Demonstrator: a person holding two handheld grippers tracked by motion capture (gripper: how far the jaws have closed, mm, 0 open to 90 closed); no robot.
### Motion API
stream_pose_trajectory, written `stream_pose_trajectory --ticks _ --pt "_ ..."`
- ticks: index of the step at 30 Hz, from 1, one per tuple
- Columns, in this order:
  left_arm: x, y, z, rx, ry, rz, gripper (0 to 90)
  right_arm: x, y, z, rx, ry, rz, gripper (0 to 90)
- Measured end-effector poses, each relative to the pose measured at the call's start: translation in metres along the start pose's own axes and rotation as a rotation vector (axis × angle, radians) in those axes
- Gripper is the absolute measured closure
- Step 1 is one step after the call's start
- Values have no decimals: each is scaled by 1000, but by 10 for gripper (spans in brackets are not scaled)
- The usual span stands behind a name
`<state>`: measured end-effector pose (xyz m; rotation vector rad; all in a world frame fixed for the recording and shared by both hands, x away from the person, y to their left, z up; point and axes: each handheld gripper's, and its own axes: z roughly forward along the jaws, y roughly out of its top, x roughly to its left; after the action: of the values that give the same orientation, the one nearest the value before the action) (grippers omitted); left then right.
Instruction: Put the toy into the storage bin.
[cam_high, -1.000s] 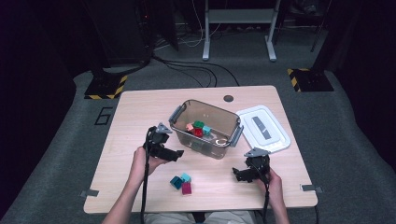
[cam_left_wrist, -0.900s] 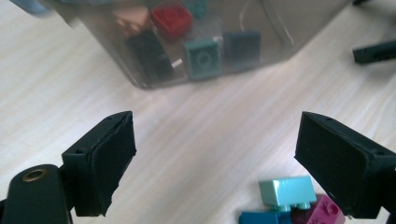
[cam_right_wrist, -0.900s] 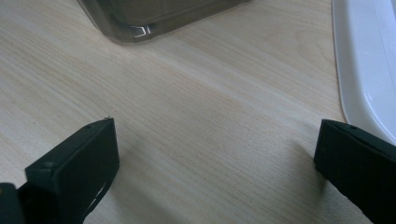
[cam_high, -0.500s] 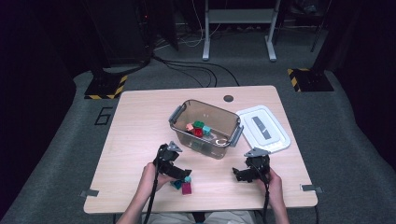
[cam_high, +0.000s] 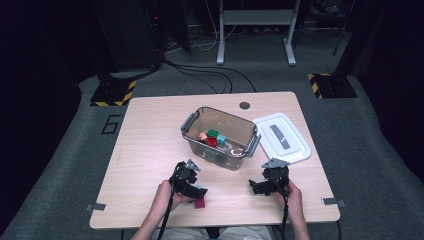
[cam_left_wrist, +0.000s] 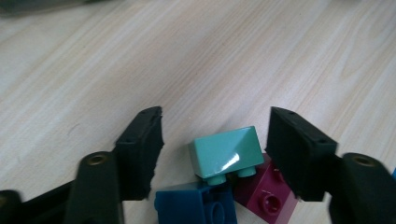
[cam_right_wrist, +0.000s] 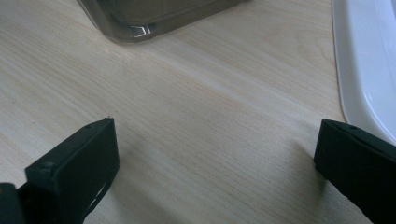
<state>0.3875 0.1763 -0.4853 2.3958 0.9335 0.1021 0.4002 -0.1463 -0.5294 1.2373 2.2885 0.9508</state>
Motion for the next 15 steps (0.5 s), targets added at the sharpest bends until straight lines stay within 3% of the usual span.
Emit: stream_pose_trajectory --ticks 3,7,15 --pt "1 -2 2 2 -24 -5 473 0 0 0 1 1 1 0" --pt "4 -2 4 -1 -19 -8 554 0 0 0 -1 0 -2 0" --pt "7 1 -1 -29 -6 -15 588 0 0 0 0 0 1 0"
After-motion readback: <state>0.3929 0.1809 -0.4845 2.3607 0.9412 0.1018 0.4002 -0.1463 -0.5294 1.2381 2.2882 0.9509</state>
